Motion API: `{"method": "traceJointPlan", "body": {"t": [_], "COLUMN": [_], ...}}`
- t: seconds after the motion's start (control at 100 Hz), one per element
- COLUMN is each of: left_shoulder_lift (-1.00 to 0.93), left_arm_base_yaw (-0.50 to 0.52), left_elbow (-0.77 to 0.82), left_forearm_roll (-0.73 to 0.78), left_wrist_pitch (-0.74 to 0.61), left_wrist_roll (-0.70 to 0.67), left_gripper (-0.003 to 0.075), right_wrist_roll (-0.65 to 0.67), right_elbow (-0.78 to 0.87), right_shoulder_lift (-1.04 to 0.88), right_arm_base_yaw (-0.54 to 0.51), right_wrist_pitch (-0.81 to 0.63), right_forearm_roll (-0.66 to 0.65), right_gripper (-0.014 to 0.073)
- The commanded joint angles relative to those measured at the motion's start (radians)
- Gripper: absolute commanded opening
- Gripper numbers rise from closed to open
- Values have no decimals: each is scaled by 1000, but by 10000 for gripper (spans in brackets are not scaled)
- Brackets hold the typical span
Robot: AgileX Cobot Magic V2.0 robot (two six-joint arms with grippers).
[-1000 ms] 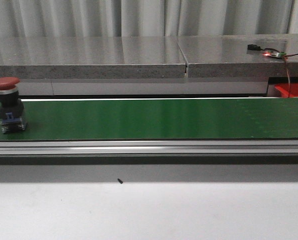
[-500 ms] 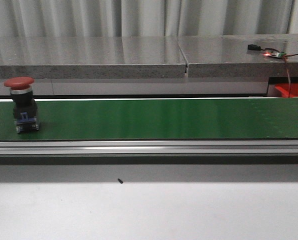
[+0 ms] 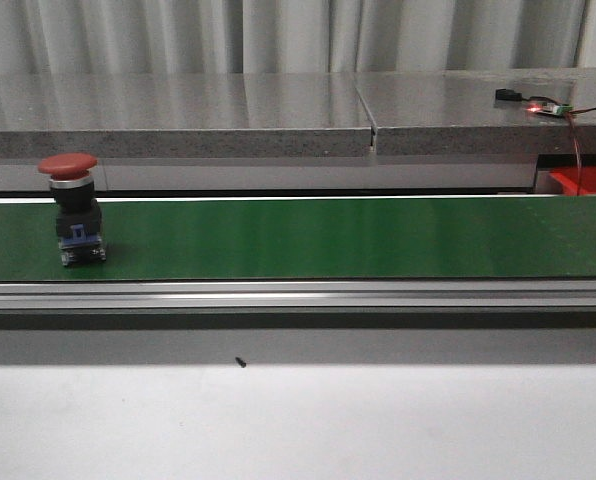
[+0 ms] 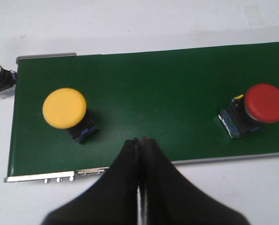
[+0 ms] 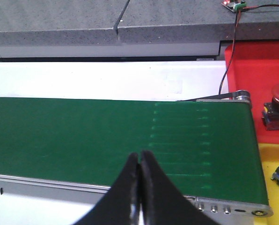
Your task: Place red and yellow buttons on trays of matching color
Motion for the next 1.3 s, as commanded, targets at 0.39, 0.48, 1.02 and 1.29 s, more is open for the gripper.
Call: {"method": "traceJointPlan", "body": {"t": [0.39, 0.48, 1.02, 1.29], "left_shoulder_lift": [-365, -414, -485, -485], "left_arm_base_yaw": [-8, -8, -123, -123], "left_elbow": [138, 157, 231, 231], "left_forearm_roll": [-25, -27, -51, -51], "left_wrist_pitch": [-38, -38, -68, -58], "left_wrist_roll": [2, 2, -27, -27], "left_gripper": [-19, -19, -19, -19], "right_wrist_roll": [-11, -11, -11, -11], "right_elbow": [-28, -28, -28, -34], "right_shoulder_lift": [14, 14, 14, 14], "right_arm_base_yaw": [0, 0, 0, 0], "right_wrist_pitch": [-55, -55, -55, -45], "right_forearm_roll": [22, 22, 24, 24], "right_gripper": [-67, -67, -67, -67]}}
